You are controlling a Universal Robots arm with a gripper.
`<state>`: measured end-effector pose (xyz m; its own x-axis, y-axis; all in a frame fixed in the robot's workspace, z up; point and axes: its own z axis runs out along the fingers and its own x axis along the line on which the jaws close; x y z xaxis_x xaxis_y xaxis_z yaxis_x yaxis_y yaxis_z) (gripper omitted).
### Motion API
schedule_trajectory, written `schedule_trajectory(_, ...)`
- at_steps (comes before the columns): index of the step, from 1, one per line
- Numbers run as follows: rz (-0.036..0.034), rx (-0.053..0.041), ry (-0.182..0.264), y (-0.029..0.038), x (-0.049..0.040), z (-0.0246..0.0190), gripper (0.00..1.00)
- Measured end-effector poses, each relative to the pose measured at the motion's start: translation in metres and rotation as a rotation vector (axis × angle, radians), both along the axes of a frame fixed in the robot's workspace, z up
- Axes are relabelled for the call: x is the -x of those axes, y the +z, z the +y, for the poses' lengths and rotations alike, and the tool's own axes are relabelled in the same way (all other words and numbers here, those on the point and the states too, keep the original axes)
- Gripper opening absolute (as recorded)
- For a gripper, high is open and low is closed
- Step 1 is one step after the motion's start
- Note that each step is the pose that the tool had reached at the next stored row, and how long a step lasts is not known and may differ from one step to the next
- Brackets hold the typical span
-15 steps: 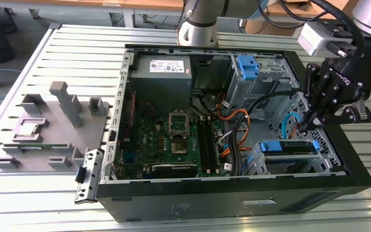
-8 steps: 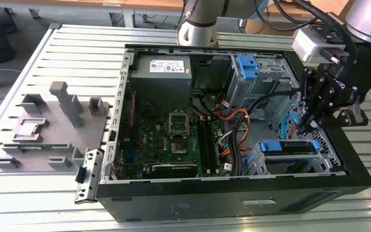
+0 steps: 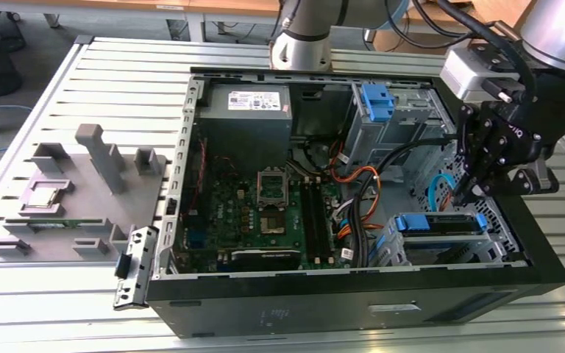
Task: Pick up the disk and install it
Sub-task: 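Insert the first disk wire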
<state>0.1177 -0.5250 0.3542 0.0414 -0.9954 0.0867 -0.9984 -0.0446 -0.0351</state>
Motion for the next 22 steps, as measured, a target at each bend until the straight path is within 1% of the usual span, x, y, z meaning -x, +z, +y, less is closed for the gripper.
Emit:
schedule_trajectory(3, -0.0207, 0.0001, 0.001, -0.0013, 0.0026, -0.0005, 0.16)
schedule_trajectory(6, -0.037, -0.0001, 0.003, -0.0031, 0.0056, -0.0012, 0.16)
schedule_trajectory(8, -0.0443, -0.0002, 0.003, -0.0042, 0.0084, -0.002, 0.16)
schedule_trajectory(13, -0.0598, -0.0002, 0.004, -0.0069, 0.0164, -0.0039, 0.16)
schedule_trajectory(16, -0.0707, -0.0001, 0.005, -0.0086, 0.0205, -0.0049, 0.16)
schedule_trajectory(17, -0.0749, -0.0002, 0.005, -0.0091, 0.0218, -0.0052, 0.16)
schedule_trajectory(22, -0.1011, -0.0007, 0.007, -0.0114, 0.0256, -0.0075, 0.16)
